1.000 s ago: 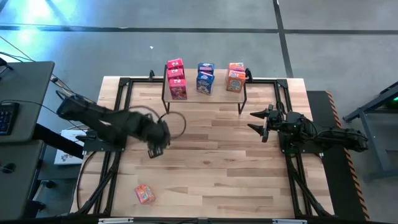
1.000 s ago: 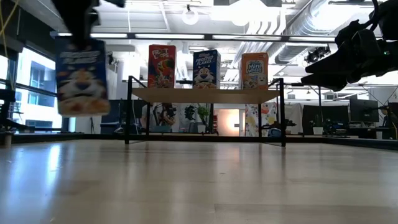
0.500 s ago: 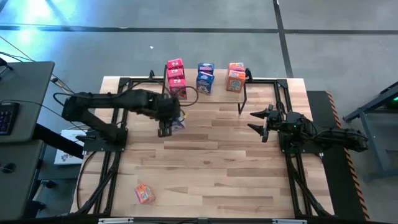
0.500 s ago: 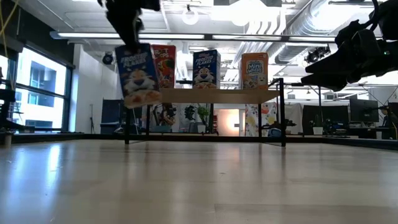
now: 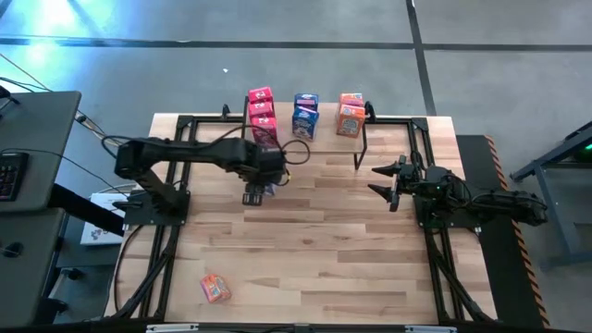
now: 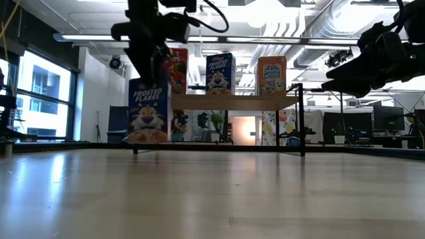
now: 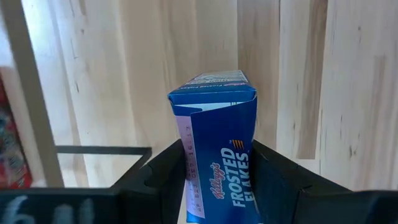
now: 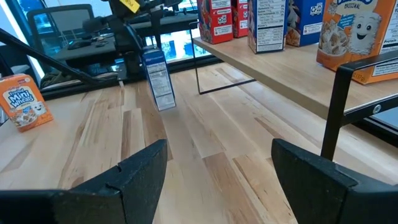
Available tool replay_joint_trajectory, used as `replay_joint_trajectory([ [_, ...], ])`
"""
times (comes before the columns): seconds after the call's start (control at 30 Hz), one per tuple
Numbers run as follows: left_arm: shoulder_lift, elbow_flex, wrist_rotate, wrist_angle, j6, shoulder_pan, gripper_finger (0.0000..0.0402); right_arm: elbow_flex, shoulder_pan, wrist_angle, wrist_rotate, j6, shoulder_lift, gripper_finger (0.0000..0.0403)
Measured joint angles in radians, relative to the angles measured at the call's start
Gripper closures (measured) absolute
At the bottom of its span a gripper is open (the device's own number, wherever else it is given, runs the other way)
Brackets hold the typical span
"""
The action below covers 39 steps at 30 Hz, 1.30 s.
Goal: Stack cereal on shelf
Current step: Put the blue cereal box on the shelf aligned with the other blue cereal boxes
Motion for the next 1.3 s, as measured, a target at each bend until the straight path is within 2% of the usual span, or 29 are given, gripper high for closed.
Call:
replay_joint_trajectory([
  [0.3,0.053,0.0,0.015,0.023,-0.001,-0.008,0.025,0.0,0.0,-0.001,0.0,0.0,0.0,0.0121],
  [1.3,0.075,0.0,0.045,0.123,-0.01,-0.036,0.0249,0.0,0.0,-0.002,0.0,0.0,0.002,0.0121],
])
